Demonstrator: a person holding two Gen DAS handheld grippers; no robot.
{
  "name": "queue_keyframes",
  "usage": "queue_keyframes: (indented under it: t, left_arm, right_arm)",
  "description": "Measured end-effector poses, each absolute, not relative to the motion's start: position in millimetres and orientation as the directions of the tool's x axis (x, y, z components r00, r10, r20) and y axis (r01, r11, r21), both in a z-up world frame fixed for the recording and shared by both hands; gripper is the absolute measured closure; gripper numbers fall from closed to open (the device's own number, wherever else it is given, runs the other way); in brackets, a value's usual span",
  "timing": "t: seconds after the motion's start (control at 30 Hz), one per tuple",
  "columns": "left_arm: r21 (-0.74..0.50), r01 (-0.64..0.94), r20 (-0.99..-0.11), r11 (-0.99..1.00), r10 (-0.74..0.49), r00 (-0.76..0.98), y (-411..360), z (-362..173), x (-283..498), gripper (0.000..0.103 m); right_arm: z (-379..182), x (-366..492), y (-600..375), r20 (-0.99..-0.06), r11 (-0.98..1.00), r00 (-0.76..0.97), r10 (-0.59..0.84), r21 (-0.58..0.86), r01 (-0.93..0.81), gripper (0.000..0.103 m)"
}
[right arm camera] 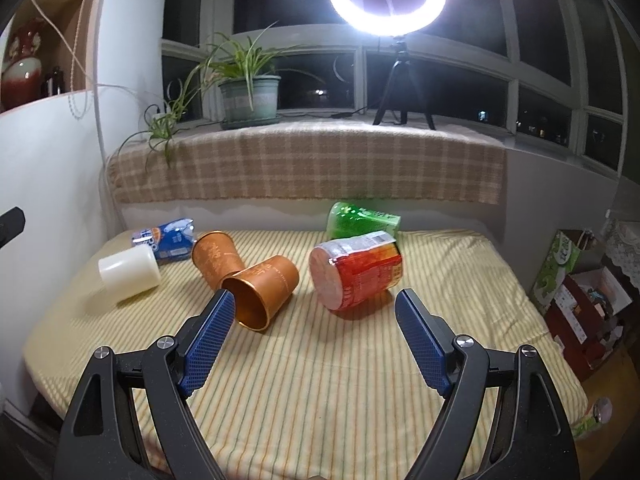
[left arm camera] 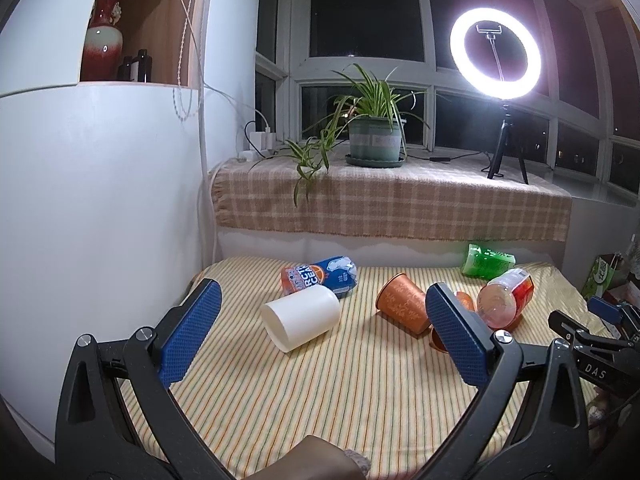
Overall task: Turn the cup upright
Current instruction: 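Move the right gripper toward the lying copper-orange cup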
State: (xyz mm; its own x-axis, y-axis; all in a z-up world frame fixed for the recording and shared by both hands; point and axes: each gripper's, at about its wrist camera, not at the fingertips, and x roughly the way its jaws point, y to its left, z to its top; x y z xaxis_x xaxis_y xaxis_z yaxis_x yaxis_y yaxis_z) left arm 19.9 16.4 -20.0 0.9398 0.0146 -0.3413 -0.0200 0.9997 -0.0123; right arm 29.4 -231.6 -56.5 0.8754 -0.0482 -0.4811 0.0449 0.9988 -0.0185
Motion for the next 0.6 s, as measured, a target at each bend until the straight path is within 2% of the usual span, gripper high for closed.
queue_keyframes:
  t: [0.27, 0.6]
  left_arm:
    - [-0.013, -0.043, -0.406, 0.999, 0.035, 0.913, 28, -33, 27, 0.0]
    - [-0.032, -0.07, -0.505, 0.997, 0.044, 0.862, 57, -58, 25, 0.0]
  right_arm:
    - [-56, 65, -221, -0.536, 0.996, 0.842, 0.061, -0.025, -0.088, 0.021]
    - [-63, 135, -193, -0.667, 0.948, 0.707, 0.234, -0.006, -0.319, 0.021]
